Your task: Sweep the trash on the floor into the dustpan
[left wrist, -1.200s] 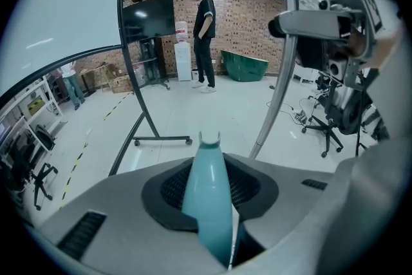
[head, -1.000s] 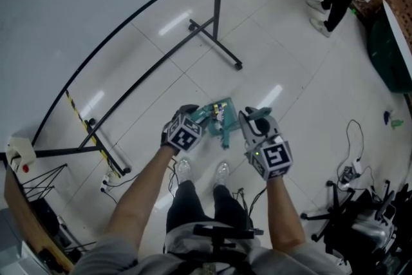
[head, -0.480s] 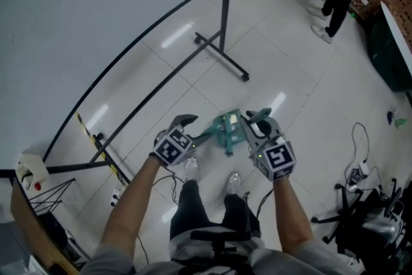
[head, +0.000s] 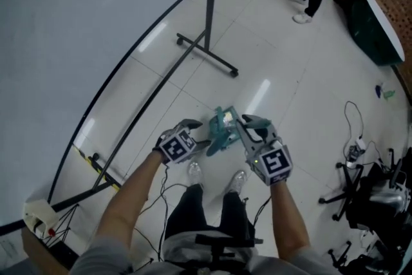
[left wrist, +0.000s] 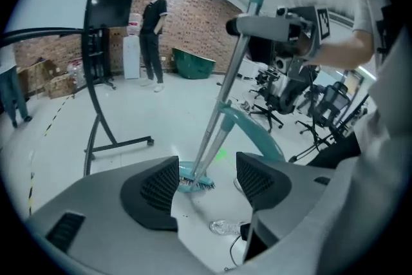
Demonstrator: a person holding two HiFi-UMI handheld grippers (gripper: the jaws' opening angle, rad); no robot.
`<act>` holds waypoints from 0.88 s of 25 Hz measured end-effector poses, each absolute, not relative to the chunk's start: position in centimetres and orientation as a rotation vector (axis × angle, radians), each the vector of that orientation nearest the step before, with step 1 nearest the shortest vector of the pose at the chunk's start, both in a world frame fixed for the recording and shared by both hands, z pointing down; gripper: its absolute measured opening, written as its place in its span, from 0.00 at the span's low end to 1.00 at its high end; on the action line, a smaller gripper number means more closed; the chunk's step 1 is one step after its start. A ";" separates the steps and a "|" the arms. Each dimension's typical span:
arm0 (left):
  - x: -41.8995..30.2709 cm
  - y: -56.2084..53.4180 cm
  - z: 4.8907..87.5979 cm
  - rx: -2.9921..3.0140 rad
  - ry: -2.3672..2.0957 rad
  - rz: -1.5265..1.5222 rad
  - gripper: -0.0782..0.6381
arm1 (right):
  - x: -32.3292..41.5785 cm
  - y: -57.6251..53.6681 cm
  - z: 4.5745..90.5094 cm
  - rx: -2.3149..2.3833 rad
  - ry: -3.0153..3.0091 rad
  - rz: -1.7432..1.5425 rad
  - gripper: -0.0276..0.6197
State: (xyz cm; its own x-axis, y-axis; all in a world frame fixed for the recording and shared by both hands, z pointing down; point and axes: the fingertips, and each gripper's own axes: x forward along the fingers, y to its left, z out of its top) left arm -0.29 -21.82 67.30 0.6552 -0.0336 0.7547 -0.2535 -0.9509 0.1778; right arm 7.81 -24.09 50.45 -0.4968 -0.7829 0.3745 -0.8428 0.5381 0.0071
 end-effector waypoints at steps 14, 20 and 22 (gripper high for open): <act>8.1 -19.8 69.5 2.870 0.434 1.197 0.50 | 6.2 -23.3 49.8 1.407 -2.504 0.350 0.16; 9.0 -18.0 69.4 2.886 0.691 1.177 0.43 | 7.0 -22.6 49.4 1.474 -2.550 0.391 0.17; 9.0 -17.5 69.1 2.888 0.756 1.165 0.43 | 7.0 -22.2 49.4 1.471 -2.563 0.404 0.17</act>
